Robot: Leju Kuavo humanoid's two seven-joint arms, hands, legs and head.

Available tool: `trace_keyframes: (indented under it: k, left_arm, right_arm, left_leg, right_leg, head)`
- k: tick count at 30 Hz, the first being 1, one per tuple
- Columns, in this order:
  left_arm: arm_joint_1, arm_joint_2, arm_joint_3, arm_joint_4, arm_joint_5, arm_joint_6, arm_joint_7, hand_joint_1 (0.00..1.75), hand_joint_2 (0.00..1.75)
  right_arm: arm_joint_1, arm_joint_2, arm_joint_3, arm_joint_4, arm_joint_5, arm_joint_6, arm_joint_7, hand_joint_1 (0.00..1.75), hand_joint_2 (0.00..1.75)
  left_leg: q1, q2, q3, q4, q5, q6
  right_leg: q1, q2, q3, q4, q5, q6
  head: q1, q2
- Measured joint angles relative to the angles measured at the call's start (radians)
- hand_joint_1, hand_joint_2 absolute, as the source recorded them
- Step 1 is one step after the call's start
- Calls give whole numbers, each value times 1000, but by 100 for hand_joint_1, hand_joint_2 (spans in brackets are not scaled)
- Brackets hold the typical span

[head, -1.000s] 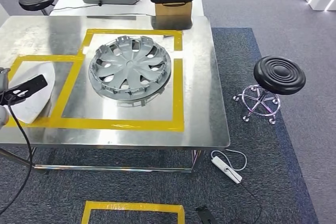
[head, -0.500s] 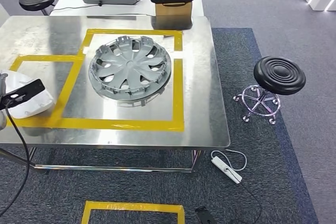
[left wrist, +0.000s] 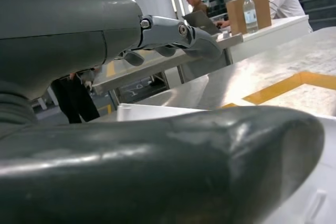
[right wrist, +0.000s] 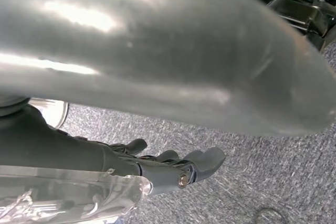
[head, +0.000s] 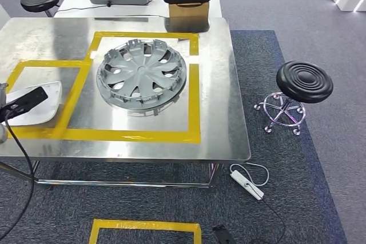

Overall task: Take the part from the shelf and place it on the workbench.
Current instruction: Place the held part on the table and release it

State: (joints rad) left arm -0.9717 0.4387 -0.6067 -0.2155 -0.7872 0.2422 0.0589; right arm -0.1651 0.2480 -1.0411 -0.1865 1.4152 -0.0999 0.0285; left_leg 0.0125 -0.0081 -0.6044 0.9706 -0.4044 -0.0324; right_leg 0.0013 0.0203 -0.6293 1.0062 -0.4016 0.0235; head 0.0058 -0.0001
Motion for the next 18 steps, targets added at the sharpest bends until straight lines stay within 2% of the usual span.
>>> trace_keyframes:
  k: [5,7,8,10,11,12,13,15,16,17,18]
  left_arm:
    - [12,0,22,0,11,2,-14,0,0]
    - [13,0,25,0,12,4,-15,0,0]
    - [14,-1,26,0,12,4,-15,0,0]
    - [17,-3,27,0,12,5,-15,0,0]
    - [20,-4,27,0,12,5,-16,0,0]
    - [24,-5,27,0,11,6,-19,0,0]
    - [27,-6,28,0,11,6,-22,0,0]
    - [30,-5,33,0,9,7,-29,0,0]
    - [29,-4,37,0,9,8,-31,0,0]
    - [29,-3,41,0,9,9,-33,0,0]
    - [28,-2,44,0,9,10,-35,0,0]
  right_arm:
    - [1,4,0,0,4,2,0,0,0]
    - [1,4,1,0,4,2,0,0,0]
    - [1,4,1,0,4,2,0,0,0]
    - [2,4,1,0,4,2,0,0,0]
    - [3,4,1,0,4,2,0,0,0]
    - [4,4,1,0,5,2,0,0,0]
    - [5,4,1,0,5,2,0,0,0]
    - [4,4,1,0,6,3,0,0,0]
    - [3,4,2,0,6,3,0,0,0]
    - [2,4,2,0,7,3,0,0,0]
    - [2,4,3,0,7,3,0,0,0]
  left_leg:
    - [-1,2,1,0,5,10]
    - [7,5,5,-9,12,15]
    - [11,8,6,-12,14,16]
    - [14,10,5,-12,15,16]
    - [15,11,4,-12,16,15]
    - [17,12,3,-11,17,13]
    - [19,12,2,-11,18,11]
    - [25,12,1,-8,20,0]
    - [27,11,0,-6,20,-7]
    - [27,11,-2,-4,22,-15]
    - [27,10,-4,-4,25,-23]
  right_leg:
    - [-3,1,1,-1,3,11]
    - [-2,-1,-11,23,-22,19]
    - [-3,-4,-29,65,-52,24]
    - [-8,-10,-83,199,-123,34]
    - [-11,-11,-107,258,-145,38]
    - [-12,-12,-115,286,-147,41]
    - [-14,-12,-102,272,-130,43]
    - [-17,-14,-27,143,-73,49]
    - [-17,-12,11,79,-53,47]
    - [-16,-11,36,36,-44,42]
    - [-14,-8,45,19,-44,34]
  head:
    - [0,0]
    - [3,0]
    - [6,0]
    - [11,0]
    - [11,0]
    - [12,0]
    - [12,0]
    - [13,0]
    - [14,0]
    - [16,0]
    - [17,0]
